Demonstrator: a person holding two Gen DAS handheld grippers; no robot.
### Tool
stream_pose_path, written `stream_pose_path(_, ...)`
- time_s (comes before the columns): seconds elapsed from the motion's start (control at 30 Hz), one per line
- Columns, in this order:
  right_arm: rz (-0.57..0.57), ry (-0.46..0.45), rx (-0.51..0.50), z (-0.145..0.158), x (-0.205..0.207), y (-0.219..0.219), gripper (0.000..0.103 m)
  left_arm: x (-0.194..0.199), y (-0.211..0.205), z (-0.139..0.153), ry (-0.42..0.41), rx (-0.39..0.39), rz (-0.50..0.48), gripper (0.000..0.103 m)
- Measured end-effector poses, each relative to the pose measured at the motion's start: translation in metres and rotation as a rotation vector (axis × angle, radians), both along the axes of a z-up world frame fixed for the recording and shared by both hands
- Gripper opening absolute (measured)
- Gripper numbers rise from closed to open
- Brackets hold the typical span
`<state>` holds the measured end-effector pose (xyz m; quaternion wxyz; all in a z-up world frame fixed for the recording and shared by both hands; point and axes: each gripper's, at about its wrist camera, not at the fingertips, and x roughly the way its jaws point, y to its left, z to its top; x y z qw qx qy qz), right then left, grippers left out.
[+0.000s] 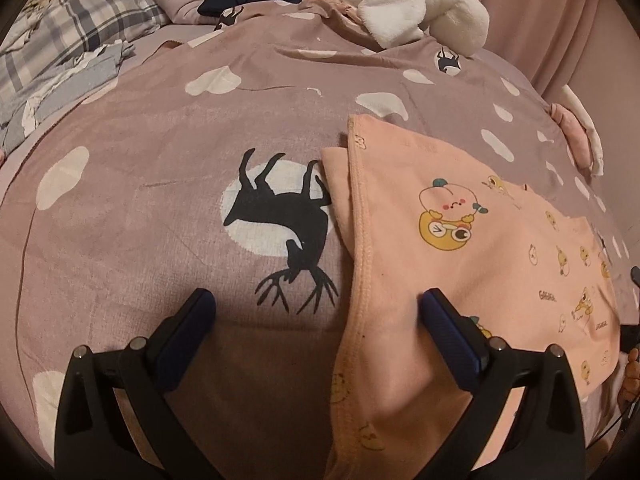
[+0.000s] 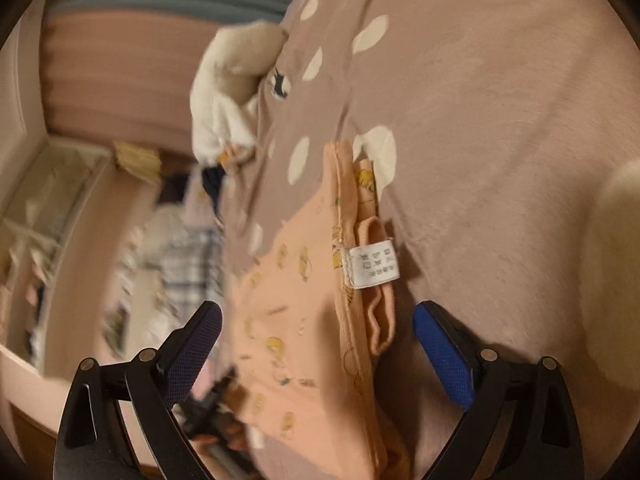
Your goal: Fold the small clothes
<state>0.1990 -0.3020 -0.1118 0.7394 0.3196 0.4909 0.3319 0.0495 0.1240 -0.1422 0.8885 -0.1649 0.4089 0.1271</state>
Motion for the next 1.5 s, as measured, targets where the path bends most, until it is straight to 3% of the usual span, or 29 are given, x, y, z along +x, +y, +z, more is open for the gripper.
stream_pose_path(0.17, 0.019, -0.111, -0.13, 0.006, -0.005, 0.027, 0.102, -0.001, -0.002, 0.0, -0.004, 0.013, -0.001, 0.103)
stream_pose_path(0.33, -0.023, -0.12, -0.126, 0.005, -0.001, 0.029, 0.097, -0.001, -0.004, 0.0, 0.002, 0.02, 0.002, 0.103)
stream_pose_path(0.4, -0.019, -0.106, -0.122, 0.004, 0.003, 0.026, 0.082, 0.0, -0.005, 0.0, 0.004, 0.028, 0.002, 0.103)
stream_pose_path(0.43, -0.016, -0.086, -0.111, 0.001, 0.005, 0.025, 0.069, -0.001, -0.006, -0.001, 0.002, 0.03, 0.001, 0.103)
stream_pose_path(0.6, -0.022, -0.051, -0.132, -0.004, 0.01, 0.024, 0.037, -0.001, -0.005, -0.001, 0.002, 0.031, -0.001, 0.103)
stream_pose_path(0.63, -0.017, -0.042, -0.142, -0.006, 0.011, 0.025, 0.024, -0.001, -0.005, -0.001, 0.002, 0.03, -0.003, 0.103)
stream_pose_path(0.83, -0.046, -0.023, -0.127, 0.001, 0.007, 0.027, 0.019, -0.001, -0.005, -0.001, 0.007, 0.032, -0.011, 0.103)
stream_pose_path(1.03, -0.006, -0.077, 0.0, 0.026, -0.011, 0.045, 0.017, 0.001, -0.003, 0.0, 0.017, 0.024, -0.024, 0.103)
stream_pose_path(1.17, 0.02, -0.099, -0.038, 0.039, -0.018, 0.074, 0.017, 0.003, -0.002, -0.001, 0.023, 0.026, -0.034, 0.103)
stream_pose_path(1.5, 0.042, -0.041, -0.004, 0.047, -0.014, 0.114, 0.017, 0.005, 0.0, 0.0, 0.04, 0.013, -0.042, 0.103)
